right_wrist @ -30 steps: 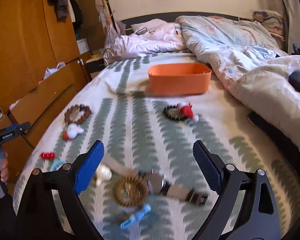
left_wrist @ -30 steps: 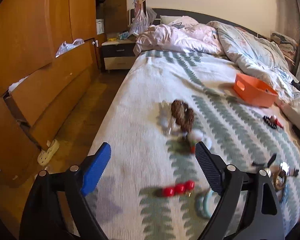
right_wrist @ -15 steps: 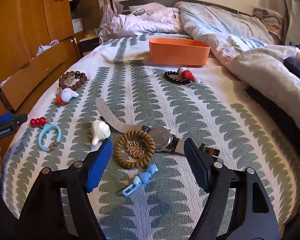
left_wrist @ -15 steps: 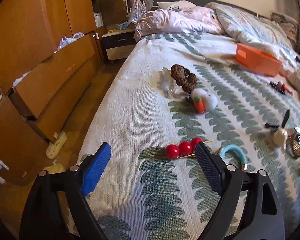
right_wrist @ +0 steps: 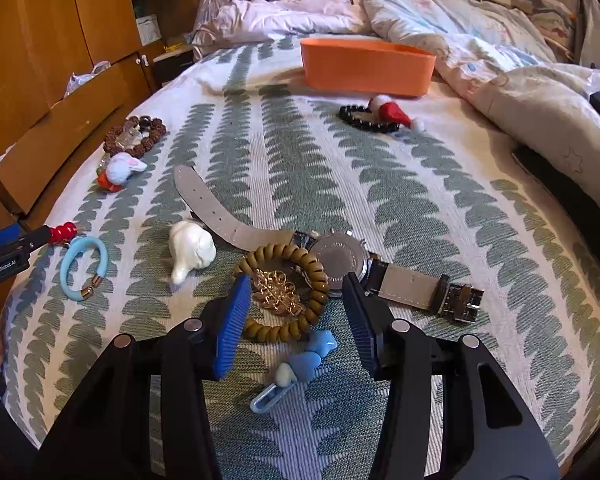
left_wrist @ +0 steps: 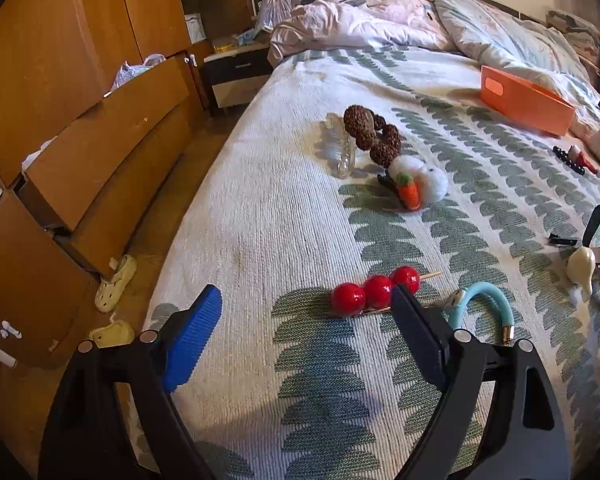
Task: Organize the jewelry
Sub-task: 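Grasp the wooden bead bracelet with gold chain with the right tool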
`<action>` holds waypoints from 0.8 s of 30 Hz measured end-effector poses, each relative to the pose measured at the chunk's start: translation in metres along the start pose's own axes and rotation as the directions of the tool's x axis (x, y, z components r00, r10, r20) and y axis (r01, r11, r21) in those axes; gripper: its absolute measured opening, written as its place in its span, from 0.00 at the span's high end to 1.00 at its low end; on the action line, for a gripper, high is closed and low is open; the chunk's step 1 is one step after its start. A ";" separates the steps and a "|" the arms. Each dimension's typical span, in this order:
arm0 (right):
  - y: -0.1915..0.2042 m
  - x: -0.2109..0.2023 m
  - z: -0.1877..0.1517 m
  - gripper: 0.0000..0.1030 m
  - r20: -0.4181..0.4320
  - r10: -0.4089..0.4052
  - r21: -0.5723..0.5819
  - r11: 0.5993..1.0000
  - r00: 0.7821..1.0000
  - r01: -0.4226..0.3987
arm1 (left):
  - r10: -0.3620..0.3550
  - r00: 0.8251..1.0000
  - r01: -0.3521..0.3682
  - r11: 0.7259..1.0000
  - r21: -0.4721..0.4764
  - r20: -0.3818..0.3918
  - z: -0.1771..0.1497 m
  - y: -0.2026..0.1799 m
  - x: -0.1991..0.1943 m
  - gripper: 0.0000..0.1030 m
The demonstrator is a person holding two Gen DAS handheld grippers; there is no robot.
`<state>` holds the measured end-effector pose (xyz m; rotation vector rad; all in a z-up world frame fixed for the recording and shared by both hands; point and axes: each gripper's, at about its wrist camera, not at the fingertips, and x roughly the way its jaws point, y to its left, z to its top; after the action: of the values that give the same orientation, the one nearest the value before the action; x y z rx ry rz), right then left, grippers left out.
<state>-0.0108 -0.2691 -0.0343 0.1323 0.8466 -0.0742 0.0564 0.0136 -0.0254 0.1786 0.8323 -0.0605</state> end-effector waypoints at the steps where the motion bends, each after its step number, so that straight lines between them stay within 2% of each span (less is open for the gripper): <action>1: 0.000 0.001 0.000 0.54 0.000 -0.004 0.003 1.000 1.000 0.004 | 0.000 1.000 0.000 1.000 0.000 -0.008 0.000 0.000 0.002 0.17; 6: -0.005 0.001 0.001 0.60 0.003 -0.006 0.025 1.000 1.000 0.006 | -0.012 0.999 0.012 1.000 0.002 -0.037 -0.001 -0.003 0.010 0.17; 17: -0.006 0.000 -0.003 0.69 -0.012 0.006 0.032 0.999 1.000 -0.005 | -0.009 0.999 0.011 0.999 0.041 -0.046 0.002 -0.015 0.018 0.17; 19: -0.008 0.000 -0.003 0.73 -0.011 0.017 0.045 0.999 1.000 -0.017 | -0.014 0.999 0.016 0.999 0.038 -0.048 0.004 -0.016 0.020 0.17; 20: -0.008 -0.001 -0.003 0.82 -0.013 0.025 0.050 0.998 1.000 -0.024 | -0.020 0.999 0.021 0.999 0.032 -0.049 0.005 -0.015 0.021 0.17; 24: -0.005 -0.002 -0.004 0.87 -0.016 0.045 0.050 0.998 0.999 -0.045 | -0.057 0.996 0.057 0.998 0.005 -0.063 0.008 -0.012 0.026 0.18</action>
<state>-0.0157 -0.2739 -0.0360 0.1988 0.8586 -0.0518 0.0777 0.0008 -0.0410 0.1636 0.8997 -0.1116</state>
